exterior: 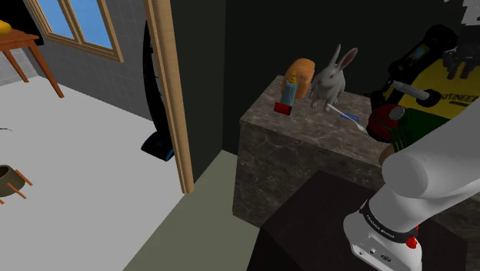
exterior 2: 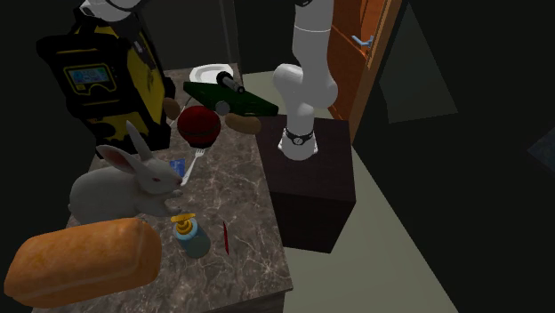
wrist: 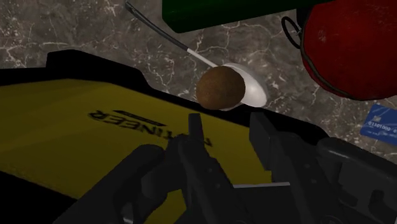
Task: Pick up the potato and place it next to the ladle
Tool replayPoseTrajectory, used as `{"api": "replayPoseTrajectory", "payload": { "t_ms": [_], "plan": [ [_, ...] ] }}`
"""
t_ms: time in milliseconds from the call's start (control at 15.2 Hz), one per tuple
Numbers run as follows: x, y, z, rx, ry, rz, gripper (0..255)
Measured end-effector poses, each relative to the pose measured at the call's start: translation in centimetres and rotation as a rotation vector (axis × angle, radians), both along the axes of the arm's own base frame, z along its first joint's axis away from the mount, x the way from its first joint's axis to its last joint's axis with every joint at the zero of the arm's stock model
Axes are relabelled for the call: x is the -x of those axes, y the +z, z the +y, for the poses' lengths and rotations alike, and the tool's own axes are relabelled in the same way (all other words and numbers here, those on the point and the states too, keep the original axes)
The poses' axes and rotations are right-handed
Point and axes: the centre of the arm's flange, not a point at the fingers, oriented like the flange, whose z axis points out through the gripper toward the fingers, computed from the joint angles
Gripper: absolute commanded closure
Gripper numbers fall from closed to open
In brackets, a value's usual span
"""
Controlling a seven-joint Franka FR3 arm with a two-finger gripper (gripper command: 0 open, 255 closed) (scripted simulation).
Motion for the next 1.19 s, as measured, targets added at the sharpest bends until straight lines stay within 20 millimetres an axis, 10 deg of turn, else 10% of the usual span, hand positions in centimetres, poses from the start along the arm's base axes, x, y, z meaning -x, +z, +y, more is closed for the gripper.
{"api": "replayPoseTrajectory", "payload": {
  "t_ms": [462, 528, 1188],
  "plan": [
    [0.3, -0.6, -0.1, -0.004, 0.000, 0.019, 255],
    [0.3, -0.6, 0.0, -0.005, 0.000, 0.018, 0],
    [9.0, -10.3, 3.5, 0.227, -0.688, -0.402, 0]
  ]
}}
